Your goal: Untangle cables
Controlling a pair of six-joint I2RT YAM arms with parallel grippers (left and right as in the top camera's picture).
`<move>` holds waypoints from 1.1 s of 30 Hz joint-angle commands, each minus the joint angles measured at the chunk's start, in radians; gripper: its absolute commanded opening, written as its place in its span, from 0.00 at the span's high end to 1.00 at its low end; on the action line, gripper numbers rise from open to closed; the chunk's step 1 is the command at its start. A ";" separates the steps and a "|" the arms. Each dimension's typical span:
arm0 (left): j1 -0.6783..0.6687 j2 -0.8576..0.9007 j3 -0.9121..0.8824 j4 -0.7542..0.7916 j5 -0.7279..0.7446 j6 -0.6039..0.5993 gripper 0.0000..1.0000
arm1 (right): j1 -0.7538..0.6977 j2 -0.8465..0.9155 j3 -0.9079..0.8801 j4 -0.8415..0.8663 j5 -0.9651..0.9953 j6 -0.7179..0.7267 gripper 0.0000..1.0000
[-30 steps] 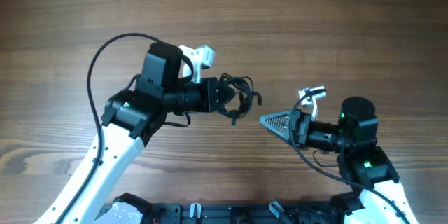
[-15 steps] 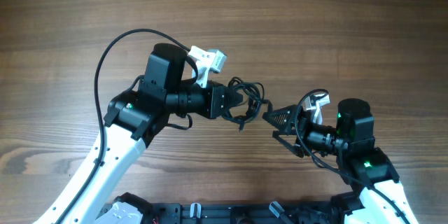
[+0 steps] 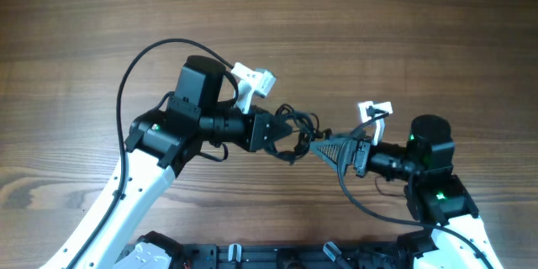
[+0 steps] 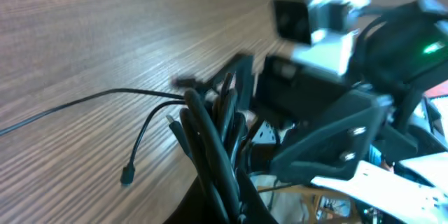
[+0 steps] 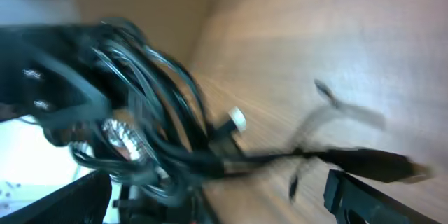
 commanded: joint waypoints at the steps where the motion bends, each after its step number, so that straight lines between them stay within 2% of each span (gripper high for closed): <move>1: -0.004 -0.002 0.016 -0.060 -0.032 0.063 0.96 | -0.001 0.003 0.001 0.099 -0.021 -0.054 0.00; 6: -0.004 0.000 0.016 -0.077 -0.057 0.061 0.96 | -0.001 0.005 0.001 0.109 -0.020 -0.063 0.00; 11: -0.004 0.001 0.016 -0.078 -0.144 0.054 0.96 | -0.001 0.039 0.001 0.067 -0.020 -0.099 0.00; 13: -0.004 0.001 0.016 -0.080 -0.226 0.039 0.96 | -0.001 0.064 0.001 0.043 -0.020 -0.100 0.00; 17: -0.004 0.001 0.016 -0.077 -0.433 -0.075 0.96 | -0.001 0.109 0.001 0.002 -0.046 -0.107 0.00; 19: -0.004 0.001 0.016 -0.079 -0.488 -0.078 0.96 | -0.001 0.130 0.001 0.002 -0.071 -0.108 0.00; 24: -0.004 0.001 0.016 -0.078 -0.422 -0.069 0.96 | -0.001 0.159 0.001 0.010 -0.072 -0.176 0.00; 29: -0.004 0.001 0.016 -0.079 -0.220 0.089 0.96 | -0.001 0.166 0.001 0.011 -0.074 -0.178 0.00; 33: -0.004 0.001 0.016 -0.078 -0.215 0.089 0.96 | -0.001 0.166 0.001 0.029 -0.116 -0.178 0.01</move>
